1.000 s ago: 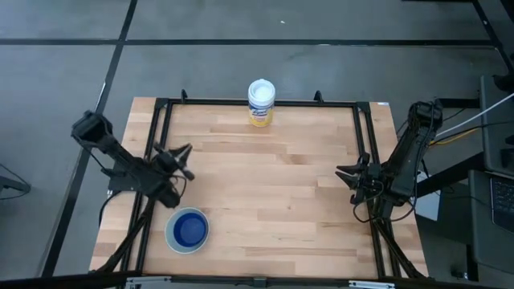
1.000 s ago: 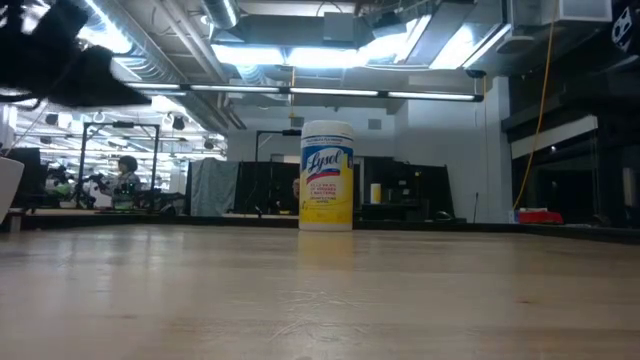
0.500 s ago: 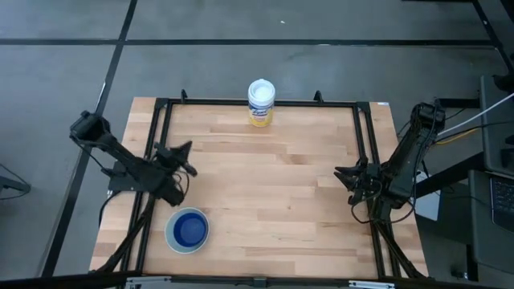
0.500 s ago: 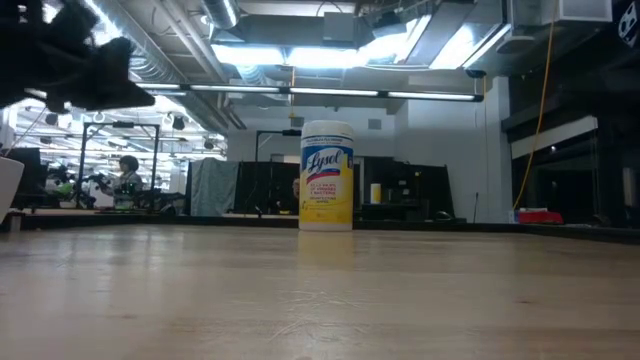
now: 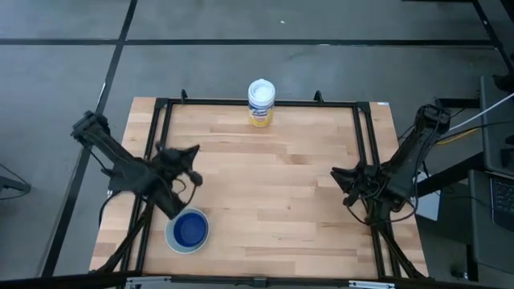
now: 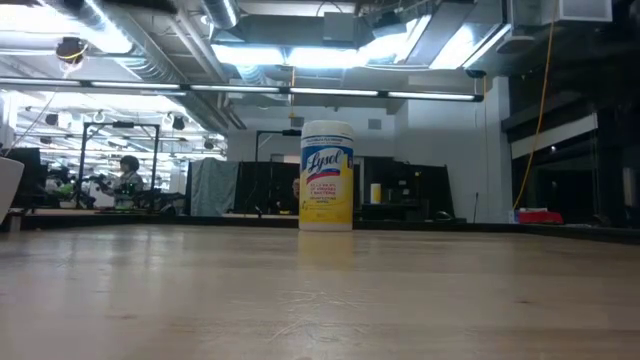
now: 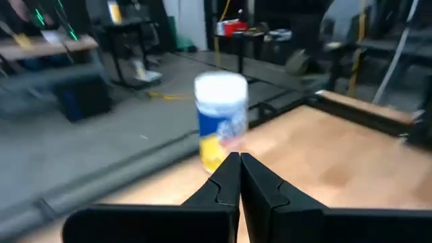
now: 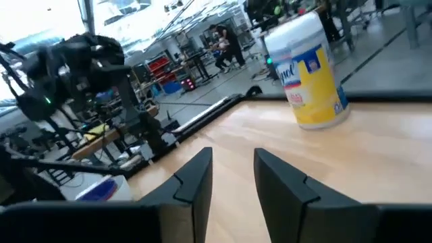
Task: Nest bowls inside each other
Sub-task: Return to Home Position
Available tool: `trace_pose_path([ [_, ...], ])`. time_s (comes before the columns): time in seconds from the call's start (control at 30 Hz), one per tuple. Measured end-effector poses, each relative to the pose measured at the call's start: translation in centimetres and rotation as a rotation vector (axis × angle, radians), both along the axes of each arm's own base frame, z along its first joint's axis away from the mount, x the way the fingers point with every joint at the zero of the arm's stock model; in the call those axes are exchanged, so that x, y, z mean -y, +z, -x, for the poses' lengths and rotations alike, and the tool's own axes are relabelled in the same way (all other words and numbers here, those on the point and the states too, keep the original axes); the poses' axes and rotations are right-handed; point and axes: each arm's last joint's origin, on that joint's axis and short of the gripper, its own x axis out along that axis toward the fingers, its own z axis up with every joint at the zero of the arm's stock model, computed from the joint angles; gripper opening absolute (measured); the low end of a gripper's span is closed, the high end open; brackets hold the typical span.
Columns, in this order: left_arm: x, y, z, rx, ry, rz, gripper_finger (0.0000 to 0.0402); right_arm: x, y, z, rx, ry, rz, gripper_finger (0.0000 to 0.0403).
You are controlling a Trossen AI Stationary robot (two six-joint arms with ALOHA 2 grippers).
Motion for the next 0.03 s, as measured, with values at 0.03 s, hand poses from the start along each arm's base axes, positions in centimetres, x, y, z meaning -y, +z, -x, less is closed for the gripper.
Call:
trace_pose_path([
  [0.03, -0.27, 1.59, -0.45, -0.036, 0.011, -0.027, 0.0002, -0.26, 0.70, -0.28, -0.004, -0.010, 0.008, 0.0110],
])
